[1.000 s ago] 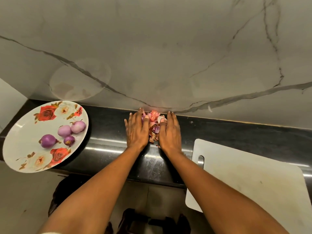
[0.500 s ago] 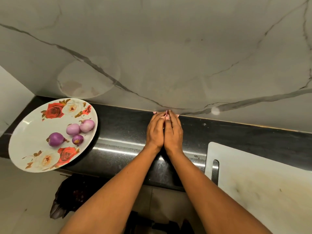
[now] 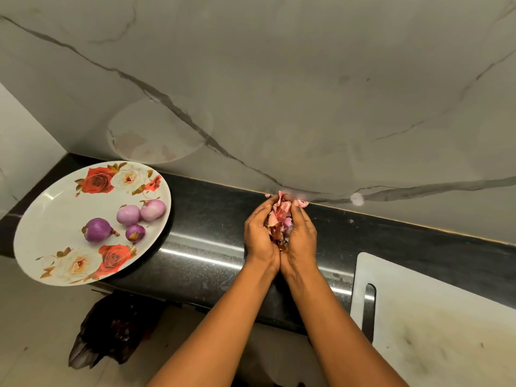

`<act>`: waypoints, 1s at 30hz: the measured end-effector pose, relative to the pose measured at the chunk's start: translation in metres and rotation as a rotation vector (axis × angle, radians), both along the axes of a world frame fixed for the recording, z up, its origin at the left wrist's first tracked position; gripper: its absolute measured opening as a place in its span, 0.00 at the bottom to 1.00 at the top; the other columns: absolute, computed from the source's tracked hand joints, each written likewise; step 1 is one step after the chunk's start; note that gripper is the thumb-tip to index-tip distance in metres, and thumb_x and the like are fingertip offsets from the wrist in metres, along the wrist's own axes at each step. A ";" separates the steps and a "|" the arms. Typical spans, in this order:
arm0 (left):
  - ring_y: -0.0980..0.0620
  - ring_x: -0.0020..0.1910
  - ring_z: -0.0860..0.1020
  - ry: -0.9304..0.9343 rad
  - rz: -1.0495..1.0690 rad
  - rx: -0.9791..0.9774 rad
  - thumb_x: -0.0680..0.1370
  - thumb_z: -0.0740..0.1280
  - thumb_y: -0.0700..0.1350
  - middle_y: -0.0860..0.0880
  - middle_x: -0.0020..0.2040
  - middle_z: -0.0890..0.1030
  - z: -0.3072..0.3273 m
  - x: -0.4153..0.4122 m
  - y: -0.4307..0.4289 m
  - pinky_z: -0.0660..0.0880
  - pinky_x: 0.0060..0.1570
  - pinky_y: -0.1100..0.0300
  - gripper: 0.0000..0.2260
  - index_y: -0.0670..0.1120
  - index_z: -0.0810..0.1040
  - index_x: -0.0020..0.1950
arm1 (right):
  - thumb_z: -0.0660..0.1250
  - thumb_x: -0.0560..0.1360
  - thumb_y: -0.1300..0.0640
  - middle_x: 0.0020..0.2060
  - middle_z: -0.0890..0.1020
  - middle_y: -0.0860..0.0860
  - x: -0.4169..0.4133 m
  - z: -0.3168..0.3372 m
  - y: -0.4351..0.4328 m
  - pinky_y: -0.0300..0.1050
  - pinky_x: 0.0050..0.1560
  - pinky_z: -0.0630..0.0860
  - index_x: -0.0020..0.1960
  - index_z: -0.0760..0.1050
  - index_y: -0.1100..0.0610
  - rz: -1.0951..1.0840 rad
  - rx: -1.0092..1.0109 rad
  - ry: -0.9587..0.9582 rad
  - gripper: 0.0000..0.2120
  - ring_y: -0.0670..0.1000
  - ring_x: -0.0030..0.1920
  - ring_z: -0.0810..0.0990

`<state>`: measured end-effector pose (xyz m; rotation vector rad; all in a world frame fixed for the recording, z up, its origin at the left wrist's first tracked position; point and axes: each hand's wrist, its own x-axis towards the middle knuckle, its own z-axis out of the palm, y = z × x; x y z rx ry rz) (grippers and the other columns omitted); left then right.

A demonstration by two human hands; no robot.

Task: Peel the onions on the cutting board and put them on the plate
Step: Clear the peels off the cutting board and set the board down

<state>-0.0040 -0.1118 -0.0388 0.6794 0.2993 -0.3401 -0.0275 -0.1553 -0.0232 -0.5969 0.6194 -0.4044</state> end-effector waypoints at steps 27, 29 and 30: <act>0.44 0.63 0.83 0.258 0.752 -0.124 0.81 0.65 0.43 0.39 0.61 0.85 -0.074 -0.107 0.394 0.76 0.67 0.49 0.15 0.40 0.85 0.62 | 0.65 0.84 0.56 0.57 0.86 0.62 -0.067 -0.080 0.385 0.53 0.64 0.81 0.62 0.83 0.63 0.812 -0.048 0.187 0.14 0.57 0.56 0.85; 0.42 0.67 0.81 0.314 0.809 -0.125 0.81 0.64 0.43 0.38 0.64 0.84 -0.114 -0.107 0.420 0.73 0.71 0.48 0.16 0.39 0.84 0.64 | 0.65 0.84 0.56 0.58 0.86 0.62 -0.065 -0.117 0.414 0.57 0.68 0.77 0.62 0.83 0.64 0.881 -0.044 0.245 0.14 0.59 0.59 0.85; 0.42 0.67 0.81 0.334 0.835 -0.125 0.81 0.64 0.42 0.38 0.64 0.84 -0.134 -0.104 0.431 0.73 0.71 0.48 0.16 0.39 0.84 0.64 | 0.66 0.84 0.56 0.59 0.86 0.62 -0.062 -0.136 0.425 0.58 0.70 0.76 0.62 0.83 0.64 0.898 -0.050 0.277 0.14 0.59 0.60 0.84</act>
